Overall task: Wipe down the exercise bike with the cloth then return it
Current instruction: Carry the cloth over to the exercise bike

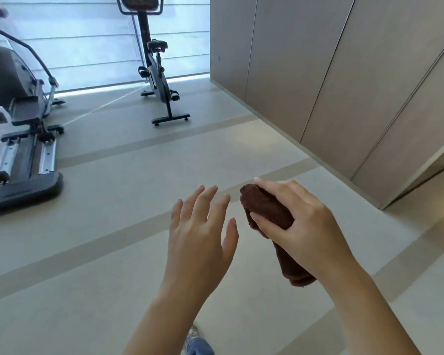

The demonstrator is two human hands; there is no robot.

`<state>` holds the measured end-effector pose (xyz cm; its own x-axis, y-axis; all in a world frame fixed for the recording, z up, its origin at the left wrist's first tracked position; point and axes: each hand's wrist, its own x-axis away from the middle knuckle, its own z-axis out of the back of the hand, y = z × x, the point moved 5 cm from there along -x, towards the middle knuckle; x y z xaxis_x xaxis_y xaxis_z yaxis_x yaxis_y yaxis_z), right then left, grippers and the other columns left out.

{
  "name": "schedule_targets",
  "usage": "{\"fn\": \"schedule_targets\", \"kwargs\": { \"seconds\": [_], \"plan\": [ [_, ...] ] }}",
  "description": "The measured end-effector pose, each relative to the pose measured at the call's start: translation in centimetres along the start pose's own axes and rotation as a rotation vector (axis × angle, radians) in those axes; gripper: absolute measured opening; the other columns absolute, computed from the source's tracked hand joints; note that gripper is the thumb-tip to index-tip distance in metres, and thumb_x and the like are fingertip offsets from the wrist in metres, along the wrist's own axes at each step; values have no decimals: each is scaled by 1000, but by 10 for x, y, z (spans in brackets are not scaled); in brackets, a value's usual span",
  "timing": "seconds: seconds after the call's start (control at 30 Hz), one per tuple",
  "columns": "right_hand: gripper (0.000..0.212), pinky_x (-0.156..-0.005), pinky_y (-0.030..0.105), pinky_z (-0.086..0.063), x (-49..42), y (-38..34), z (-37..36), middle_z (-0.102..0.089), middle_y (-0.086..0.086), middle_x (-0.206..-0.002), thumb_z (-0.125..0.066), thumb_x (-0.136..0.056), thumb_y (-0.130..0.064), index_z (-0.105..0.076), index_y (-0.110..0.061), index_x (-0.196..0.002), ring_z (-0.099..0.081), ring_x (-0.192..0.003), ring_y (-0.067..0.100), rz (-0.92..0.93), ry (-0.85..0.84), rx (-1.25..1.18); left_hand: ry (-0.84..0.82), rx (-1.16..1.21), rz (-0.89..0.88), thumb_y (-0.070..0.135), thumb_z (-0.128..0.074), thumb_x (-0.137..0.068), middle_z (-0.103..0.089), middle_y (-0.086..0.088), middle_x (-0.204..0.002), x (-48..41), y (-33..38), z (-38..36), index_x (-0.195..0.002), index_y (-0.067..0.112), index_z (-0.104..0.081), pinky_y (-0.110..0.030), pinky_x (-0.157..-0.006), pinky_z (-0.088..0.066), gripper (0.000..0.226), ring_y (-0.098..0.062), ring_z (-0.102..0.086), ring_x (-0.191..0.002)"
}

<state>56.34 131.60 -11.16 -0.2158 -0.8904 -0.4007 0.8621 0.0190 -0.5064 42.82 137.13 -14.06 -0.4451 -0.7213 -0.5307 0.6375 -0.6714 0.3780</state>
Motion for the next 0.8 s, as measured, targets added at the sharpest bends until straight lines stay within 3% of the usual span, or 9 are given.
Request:
{"fn": "schedule_targets", "kwargs": {
  "seconds": [0.27, 0.4, 0.63, 0.8],
  "plan": [
    [43, -81, 32, -50, -193, -16, -87, -59, -9, -106, -61, -81, -38, -52, -34, -123, -57, -93, 14, 57, -64, -67, 78, -28, 67, 26, -43, -85, -60, -14, -118, -145, -138, -6, -113, 6, -59, -54, -96, -40, 38, -33, -52, -116],
    [41, -82, 33, -50, -262, -11, -126, -58, -12, -105, -61, -80, -38, -52, -38, -119, -56, -96, 12, 68, -83, -133, 73, -46, 102, 21, -53, -83, -60, -15, -118, -195, -186, -21, -113, 5, -60, -58, -91, -42, 35, -34, -52, -116],
    [41, -83, 32, -49, -384, 24, -191, -58, -11, -106, -61, -79, -38, -54, -37, -120, -57, -96, 11, 52, -92, -194, 83, -78, 58, 25, -44, -86, -60, -14, -118, -299, -258, -62, -113, 7, -60, -56, -92, -42, 37, -33, -52, -116],
    [43, -81, 21, -46, -493, 64, -219, -57, -12, -105, -61, -78, -38, -50, -39, -120, -55, -94, 9, 63, -30, -224, 107, -132, 4, 23, -45, -86, -61, -16, -117, -399, -306, -105, -111, 6, -61, -54, -93, -42, 35, -34, -53, -115]
  ]
}}
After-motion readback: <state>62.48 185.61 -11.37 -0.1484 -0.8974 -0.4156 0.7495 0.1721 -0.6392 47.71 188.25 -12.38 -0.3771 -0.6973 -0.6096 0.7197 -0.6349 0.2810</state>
